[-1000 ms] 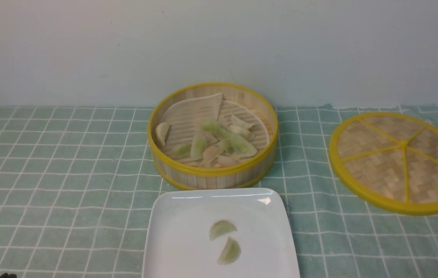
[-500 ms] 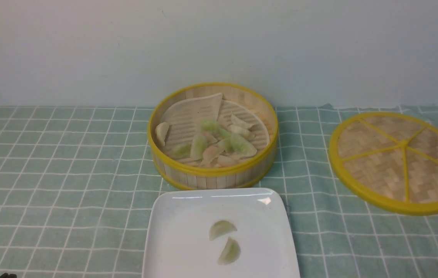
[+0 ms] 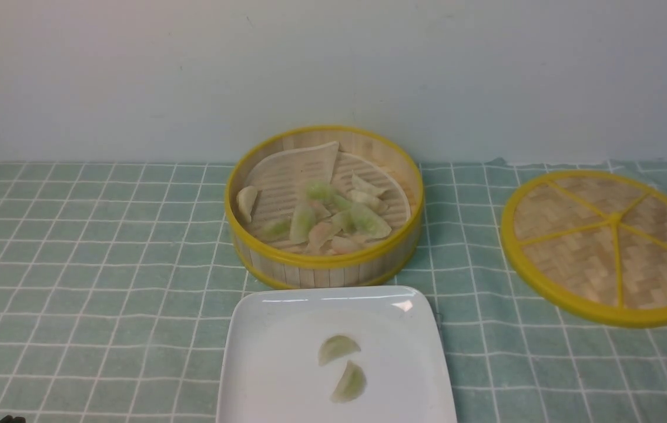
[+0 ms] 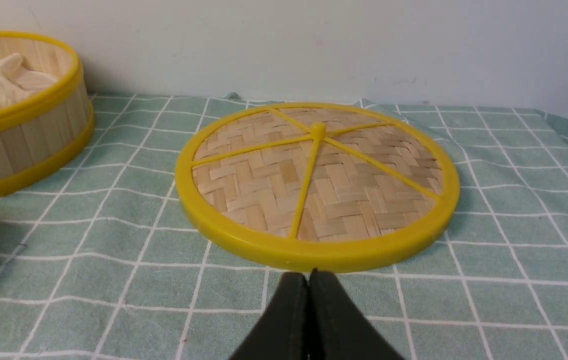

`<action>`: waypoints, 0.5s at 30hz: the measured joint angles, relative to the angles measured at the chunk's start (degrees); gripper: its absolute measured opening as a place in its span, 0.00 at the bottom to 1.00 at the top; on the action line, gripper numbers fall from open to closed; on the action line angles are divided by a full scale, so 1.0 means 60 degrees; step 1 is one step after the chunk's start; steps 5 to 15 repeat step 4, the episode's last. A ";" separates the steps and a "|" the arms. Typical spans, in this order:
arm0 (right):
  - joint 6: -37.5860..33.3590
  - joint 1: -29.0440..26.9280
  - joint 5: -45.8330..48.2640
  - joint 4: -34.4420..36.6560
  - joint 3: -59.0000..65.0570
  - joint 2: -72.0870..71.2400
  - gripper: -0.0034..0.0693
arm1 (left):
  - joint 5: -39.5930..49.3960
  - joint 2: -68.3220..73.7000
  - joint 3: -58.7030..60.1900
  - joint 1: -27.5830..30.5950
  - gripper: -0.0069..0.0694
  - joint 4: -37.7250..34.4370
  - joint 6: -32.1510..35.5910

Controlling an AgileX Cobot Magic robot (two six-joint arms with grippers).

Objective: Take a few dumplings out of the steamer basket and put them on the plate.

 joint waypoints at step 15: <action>0.0000 0.0000 0.0000 0.0000 0.0000 0.0000 0.03 | 0.0000 0.0000 0.0000 0.0000 0.08 0.0004 0.0000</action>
